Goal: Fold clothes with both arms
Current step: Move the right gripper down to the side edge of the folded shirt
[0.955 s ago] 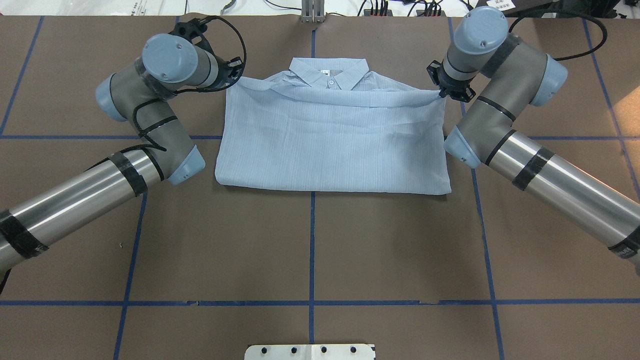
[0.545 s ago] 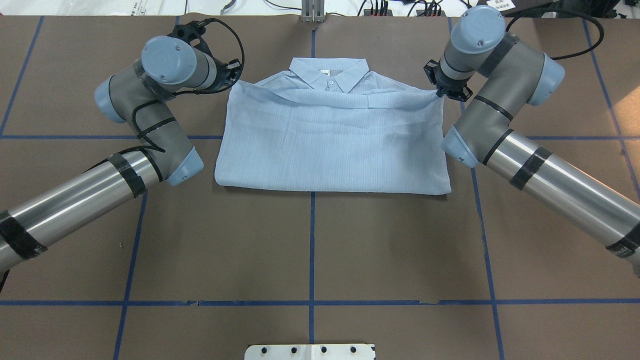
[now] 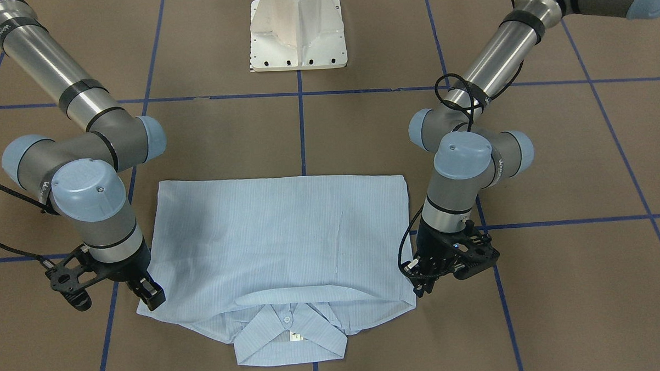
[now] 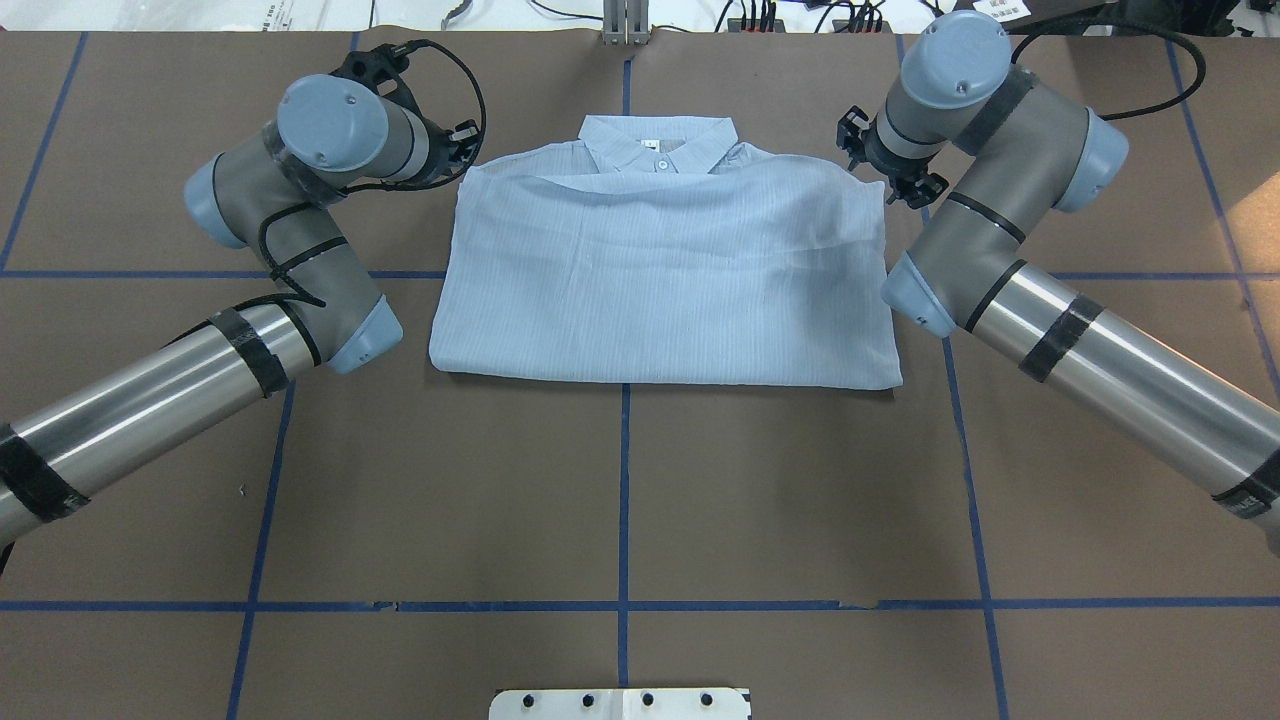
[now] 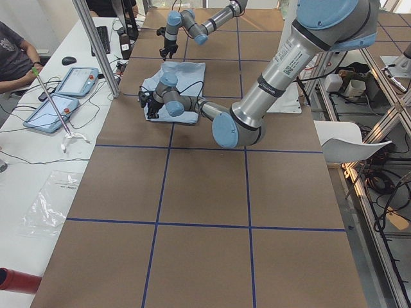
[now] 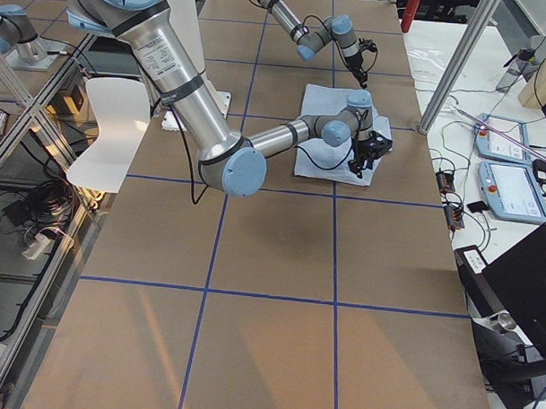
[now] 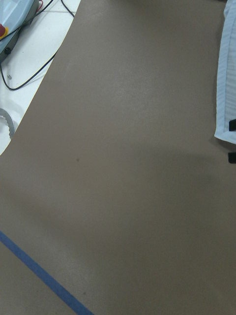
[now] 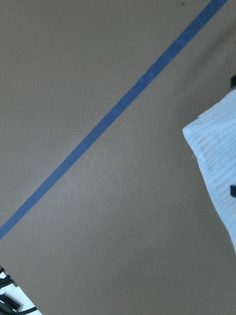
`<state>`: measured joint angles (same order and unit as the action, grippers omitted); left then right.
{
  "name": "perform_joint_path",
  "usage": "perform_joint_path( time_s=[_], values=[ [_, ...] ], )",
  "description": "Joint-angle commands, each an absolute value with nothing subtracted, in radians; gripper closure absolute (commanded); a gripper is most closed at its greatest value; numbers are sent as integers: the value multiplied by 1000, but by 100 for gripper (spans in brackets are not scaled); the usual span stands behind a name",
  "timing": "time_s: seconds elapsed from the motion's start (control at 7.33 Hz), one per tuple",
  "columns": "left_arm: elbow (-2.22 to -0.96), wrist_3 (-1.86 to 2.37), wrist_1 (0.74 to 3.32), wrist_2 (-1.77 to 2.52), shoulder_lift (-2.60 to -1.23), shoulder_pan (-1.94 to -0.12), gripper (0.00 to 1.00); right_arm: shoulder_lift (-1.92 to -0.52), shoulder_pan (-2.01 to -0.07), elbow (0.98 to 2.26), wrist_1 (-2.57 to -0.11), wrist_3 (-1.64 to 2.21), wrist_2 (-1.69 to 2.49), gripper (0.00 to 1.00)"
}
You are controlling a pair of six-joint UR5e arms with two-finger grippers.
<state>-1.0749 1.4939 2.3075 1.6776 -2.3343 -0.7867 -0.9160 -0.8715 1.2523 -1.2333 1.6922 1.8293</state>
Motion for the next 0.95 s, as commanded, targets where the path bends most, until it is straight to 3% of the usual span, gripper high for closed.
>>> perform_joint_path(
  time_s=[0.0,0.55,0.82],
  values=[
    [-1077,1493,2316,1678,-2333,-787,68,-984,-844,1354,-1224,1704,1832,0],
    [-1086,1493,2318,1680,-2332,-788,68,-1248,-728,1667,-1224,1833,1827,0],
    [-1100,1493,2318,1678,-2316,-788,68,-1288,-677,1718,-1226,1932,1825,1]
  ],
)
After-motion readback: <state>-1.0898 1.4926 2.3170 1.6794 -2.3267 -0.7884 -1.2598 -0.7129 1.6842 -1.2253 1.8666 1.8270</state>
